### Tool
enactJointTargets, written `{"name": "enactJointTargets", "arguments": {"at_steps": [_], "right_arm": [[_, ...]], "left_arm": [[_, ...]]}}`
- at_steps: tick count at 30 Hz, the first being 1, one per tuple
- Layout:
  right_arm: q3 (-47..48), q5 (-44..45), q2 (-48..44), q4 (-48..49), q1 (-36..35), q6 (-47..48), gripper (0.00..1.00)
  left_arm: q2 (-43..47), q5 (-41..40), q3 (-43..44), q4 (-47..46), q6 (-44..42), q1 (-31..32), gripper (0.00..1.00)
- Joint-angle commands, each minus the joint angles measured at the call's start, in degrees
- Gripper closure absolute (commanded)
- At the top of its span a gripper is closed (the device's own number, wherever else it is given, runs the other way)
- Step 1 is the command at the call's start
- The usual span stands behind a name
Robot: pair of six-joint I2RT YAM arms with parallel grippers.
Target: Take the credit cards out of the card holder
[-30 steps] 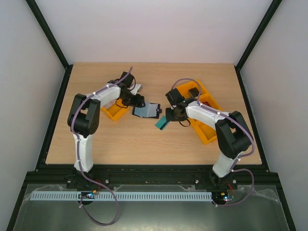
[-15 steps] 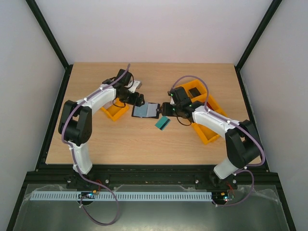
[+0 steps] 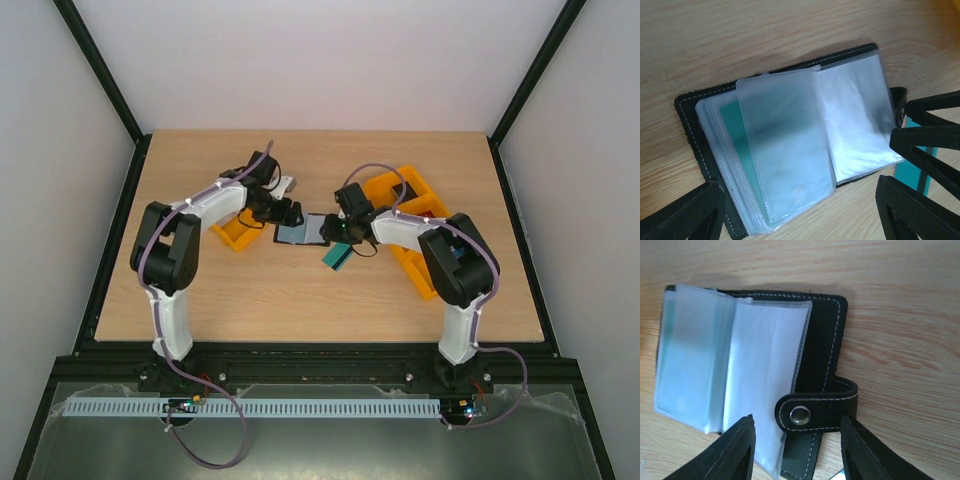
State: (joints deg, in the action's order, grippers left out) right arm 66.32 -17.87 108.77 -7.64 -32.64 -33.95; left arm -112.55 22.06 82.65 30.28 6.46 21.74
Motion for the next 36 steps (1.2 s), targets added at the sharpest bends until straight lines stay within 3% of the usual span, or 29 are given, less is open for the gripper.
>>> {"name": "enactJointTargets", "arguments": {"at_steps": [1,9,14,25,28,32,36], "right_arm": [[-0.7,-0.5,1.4,3.6,-0.2,-1.5,0.55],[-2.2,-0.2,3.6,6.0,-0.2,-1.9,0.56],[-2.0,-5.2,5.8,8.3,-0.2,-1.9,0.57],[-2.2,-13.7,6.7,11.4,-0.1,-0.6,0.60],[-1.2,-14.4,6.3,10.6,0.2,-0.4,0.59],[-0.3,-12.9,5.3,7.8,1.1,0.1,0.59],[-3.1,-13.2,1.6,8.8,2.8,0.3,0.58]], "left_arm": [[-3.4,0.9,0.4,-0.3,1.4,-0.7,0.17],[-7.3,4.4,-0.1,-2.7,3.5,-1.4,0.18],[-9.0,10.4,0.1,-2.2,3.8,-1.5,0.22],[-9.2,18.3,0.4,-3.2,4.3,-0.9,0.42],[-9.6,16.8,0.1,-2.9,4.4,-0.8,0.56],[-9.1,13.9,-1.4,-3.5,4.5,-1.4,0.93],[-8.0,12.0,-1.4,-3.1,3.7,-1.8,0.98]]}}
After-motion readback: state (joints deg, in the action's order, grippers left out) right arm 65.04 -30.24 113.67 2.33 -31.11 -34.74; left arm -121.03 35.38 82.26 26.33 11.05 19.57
